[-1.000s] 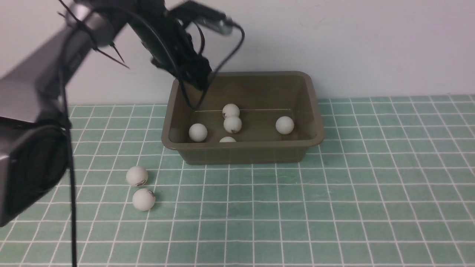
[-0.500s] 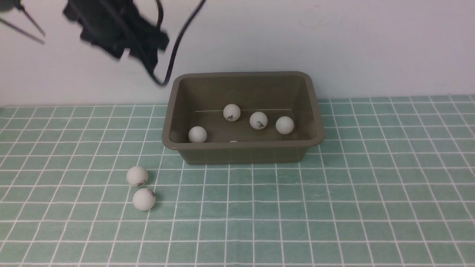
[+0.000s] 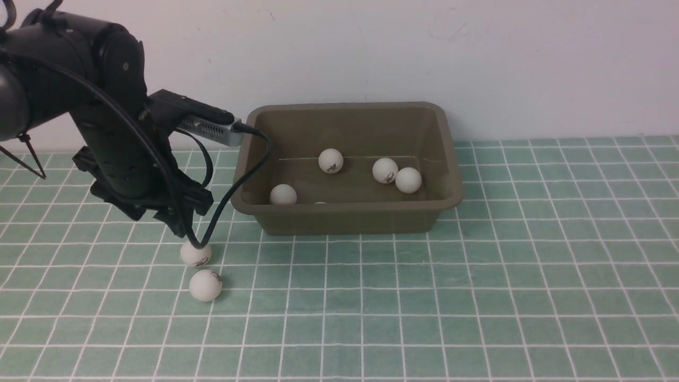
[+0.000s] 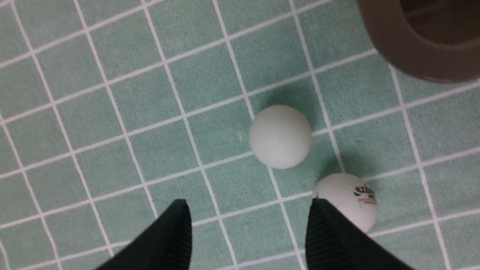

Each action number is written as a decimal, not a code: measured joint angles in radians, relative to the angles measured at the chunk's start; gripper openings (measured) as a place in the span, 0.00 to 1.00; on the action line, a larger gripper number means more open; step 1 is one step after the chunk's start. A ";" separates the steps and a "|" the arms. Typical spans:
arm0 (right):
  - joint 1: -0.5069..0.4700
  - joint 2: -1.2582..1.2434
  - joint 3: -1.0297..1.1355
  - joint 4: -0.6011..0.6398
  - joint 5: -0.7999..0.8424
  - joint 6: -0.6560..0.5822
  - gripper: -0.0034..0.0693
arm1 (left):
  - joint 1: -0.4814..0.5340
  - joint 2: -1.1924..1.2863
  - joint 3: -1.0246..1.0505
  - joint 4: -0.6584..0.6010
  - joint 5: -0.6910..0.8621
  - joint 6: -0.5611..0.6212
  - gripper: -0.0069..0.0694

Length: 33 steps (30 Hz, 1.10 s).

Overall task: Put the table tennis balls in the box on the green coffee tablecloth.
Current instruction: 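Reach for and grasp a ping pong ball on the table beside the basket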

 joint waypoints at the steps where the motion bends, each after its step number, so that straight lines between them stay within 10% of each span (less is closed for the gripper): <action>1: 0.000 0.000 0.000 0.003 0.000 0.000 0.03 | 0.003 0.004 0.000 0.001 -0.006 0.001 0.56; 18: 0.000 0.000 0.000 0.027 0.016 0.000 0.03 | 0.016 0.028 0.000 -0.128 -0.025 0.023 0.42; 33: 0.000 0.000 0.000 0.029 0.035 -0.003 0.03 | 0.016 0.113 0.000 -0.194 -0.035 0.085 0.73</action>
